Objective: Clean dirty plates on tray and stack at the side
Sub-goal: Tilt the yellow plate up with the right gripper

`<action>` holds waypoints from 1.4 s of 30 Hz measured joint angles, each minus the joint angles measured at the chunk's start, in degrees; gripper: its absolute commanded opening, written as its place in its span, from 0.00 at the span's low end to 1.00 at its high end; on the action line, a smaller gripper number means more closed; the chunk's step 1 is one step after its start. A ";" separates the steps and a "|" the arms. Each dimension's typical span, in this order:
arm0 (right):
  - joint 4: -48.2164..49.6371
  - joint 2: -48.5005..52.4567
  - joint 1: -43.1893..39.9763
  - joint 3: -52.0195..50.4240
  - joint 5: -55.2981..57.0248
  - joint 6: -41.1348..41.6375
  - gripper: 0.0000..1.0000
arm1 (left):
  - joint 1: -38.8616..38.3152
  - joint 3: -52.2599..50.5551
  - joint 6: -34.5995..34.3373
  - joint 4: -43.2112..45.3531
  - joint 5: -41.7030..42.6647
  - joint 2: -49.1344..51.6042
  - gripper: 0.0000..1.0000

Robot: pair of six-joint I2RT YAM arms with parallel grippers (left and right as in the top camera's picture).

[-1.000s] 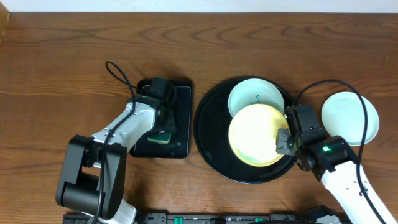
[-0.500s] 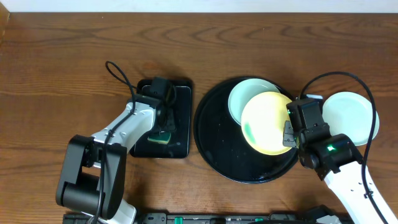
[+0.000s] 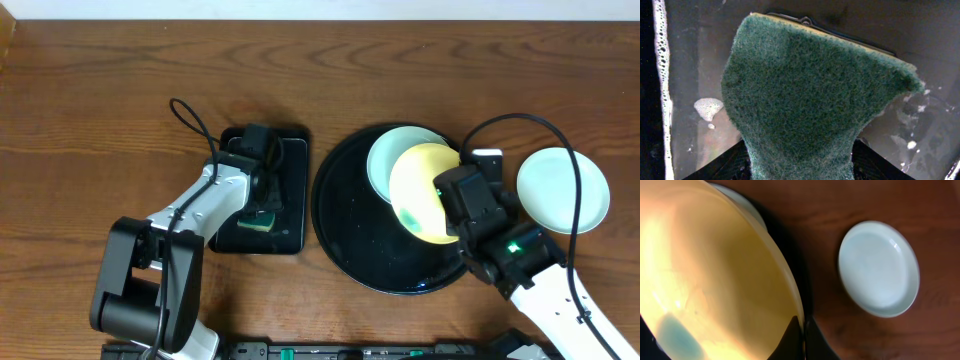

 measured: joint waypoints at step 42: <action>28.15 15.23 22.45 0.66 32.20 -24.61 0.01 | 0.00 0.00 0.00 0.04 0.00 0.00 0.62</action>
